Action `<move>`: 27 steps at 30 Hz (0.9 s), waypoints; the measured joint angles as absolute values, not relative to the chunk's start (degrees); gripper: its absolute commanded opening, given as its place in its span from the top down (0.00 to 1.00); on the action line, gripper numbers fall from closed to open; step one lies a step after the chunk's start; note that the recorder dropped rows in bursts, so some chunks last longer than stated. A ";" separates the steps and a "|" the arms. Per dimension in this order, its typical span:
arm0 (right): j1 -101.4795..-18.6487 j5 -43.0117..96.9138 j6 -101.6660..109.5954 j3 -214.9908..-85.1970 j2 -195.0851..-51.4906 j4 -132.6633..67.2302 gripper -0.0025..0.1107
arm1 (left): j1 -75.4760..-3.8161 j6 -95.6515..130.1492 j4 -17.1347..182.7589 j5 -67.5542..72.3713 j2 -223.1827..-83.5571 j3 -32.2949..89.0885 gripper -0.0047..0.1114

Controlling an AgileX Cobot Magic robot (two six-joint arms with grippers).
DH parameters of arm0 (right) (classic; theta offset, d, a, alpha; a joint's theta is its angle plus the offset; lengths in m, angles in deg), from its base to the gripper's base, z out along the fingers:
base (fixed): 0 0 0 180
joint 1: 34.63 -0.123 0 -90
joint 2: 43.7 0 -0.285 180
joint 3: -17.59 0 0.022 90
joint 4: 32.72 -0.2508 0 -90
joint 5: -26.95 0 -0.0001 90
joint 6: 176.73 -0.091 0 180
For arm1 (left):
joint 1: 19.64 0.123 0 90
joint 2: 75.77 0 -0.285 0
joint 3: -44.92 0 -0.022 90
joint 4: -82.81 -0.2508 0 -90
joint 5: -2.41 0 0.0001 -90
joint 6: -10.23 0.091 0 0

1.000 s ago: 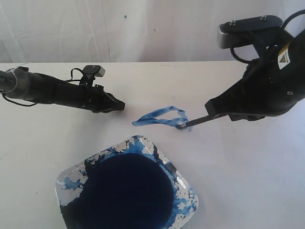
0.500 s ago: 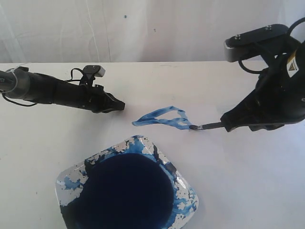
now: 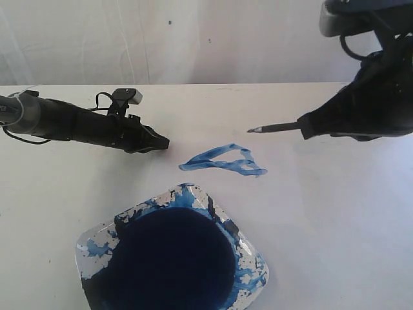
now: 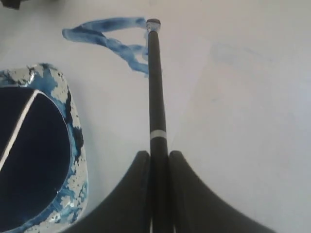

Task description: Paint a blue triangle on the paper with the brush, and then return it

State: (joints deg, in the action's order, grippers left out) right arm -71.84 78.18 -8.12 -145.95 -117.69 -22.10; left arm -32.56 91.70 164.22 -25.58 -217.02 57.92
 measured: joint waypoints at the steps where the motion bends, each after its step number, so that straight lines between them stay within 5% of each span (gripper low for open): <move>1: -71.84 77.36 -8.66 -145.95 -117.42 -22.10 0.98 | -32.56 91.70 164.22 -25.58 -217.02 57.92 0.96; 27: -71.84 64.37 -10.08 -142.56 -127.61 -20.82 0.98 | -32.56 91.70 164.22 -25.58 -217.02 57.92 0.96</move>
State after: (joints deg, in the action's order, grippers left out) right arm -71.84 64.37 -10.08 -142.56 -127.61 -20.82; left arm -32.56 91.70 164.22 -25.58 -217.02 57.92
